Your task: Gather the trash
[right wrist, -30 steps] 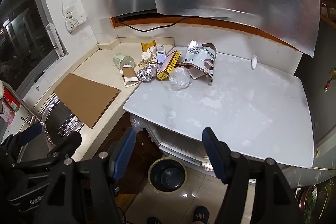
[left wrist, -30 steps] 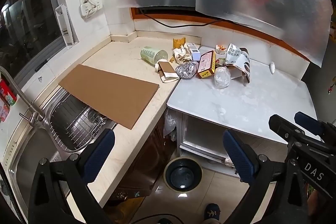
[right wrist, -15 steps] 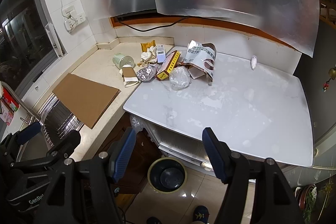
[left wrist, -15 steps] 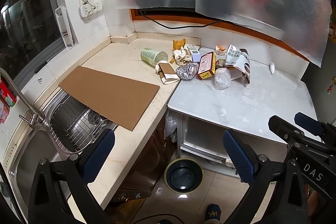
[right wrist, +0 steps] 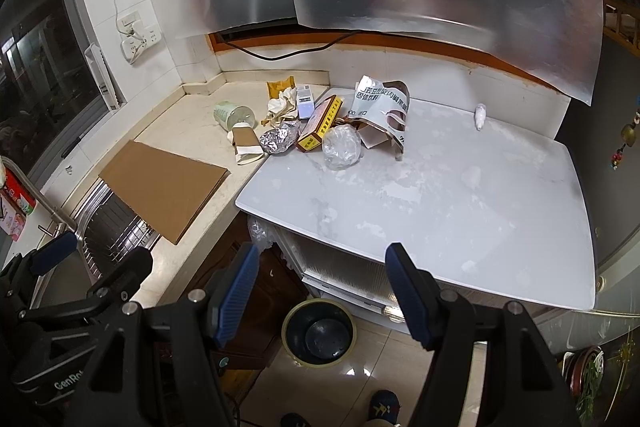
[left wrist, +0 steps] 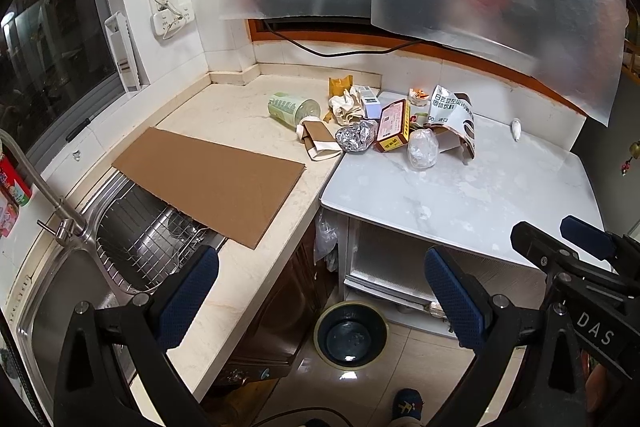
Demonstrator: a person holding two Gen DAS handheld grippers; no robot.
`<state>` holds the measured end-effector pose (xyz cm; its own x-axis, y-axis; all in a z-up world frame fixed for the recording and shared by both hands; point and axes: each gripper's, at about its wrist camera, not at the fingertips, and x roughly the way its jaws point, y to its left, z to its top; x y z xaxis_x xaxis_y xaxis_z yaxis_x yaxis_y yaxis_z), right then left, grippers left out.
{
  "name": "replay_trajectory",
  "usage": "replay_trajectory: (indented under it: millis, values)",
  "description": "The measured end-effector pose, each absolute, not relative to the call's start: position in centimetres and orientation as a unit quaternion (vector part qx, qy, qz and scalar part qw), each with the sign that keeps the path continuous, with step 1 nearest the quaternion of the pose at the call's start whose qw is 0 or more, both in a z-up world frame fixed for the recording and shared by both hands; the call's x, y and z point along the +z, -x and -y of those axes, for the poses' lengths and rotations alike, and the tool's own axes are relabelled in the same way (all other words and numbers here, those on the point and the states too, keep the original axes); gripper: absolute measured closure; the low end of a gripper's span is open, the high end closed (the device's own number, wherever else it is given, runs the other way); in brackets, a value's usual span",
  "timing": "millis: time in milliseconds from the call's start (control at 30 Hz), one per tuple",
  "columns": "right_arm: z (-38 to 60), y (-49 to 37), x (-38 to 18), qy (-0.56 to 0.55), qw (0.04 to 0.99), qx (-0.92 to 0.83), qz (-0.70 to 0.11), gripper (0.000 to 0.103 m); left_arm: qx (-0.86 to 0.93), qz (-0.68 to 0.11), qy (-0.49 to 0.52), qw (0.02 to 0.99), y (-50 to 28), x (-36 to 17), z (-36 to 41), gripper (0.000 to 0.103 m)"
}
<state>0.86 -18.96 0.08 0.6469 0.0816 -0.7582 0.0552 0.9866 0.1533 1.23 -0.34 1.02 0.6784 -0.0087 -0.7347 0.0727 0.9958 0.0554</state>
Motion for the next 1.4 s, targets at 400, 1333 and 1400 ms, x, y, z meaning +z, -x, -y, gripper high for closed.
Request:
replay_trajectory:
  millis: [400, 1333, 1400]
  values:
    - [18.7, -0.2, 0.0, -0.083, 0.902, 0.007, -0.423, 0.036, -0.024, -0.4, -0.04, 0.915, -1.0, 1.1, -0.3, 0.002]
    - [16.5, 0.9, 0.8, -0.084, 0.904, -0.023, -0.419, 0.036, -0.06, -0.385, -0.04, 0.92, -0.5, 1.1, -1.8, 0.002]
    - [16.2, 0.9, 1.0, -0.086, 0.904, -0.028, -0.419, 0.036, -0.069, -0.381, -0.041, 0.921, -0.6, 1.2, -2.0, 0.002]
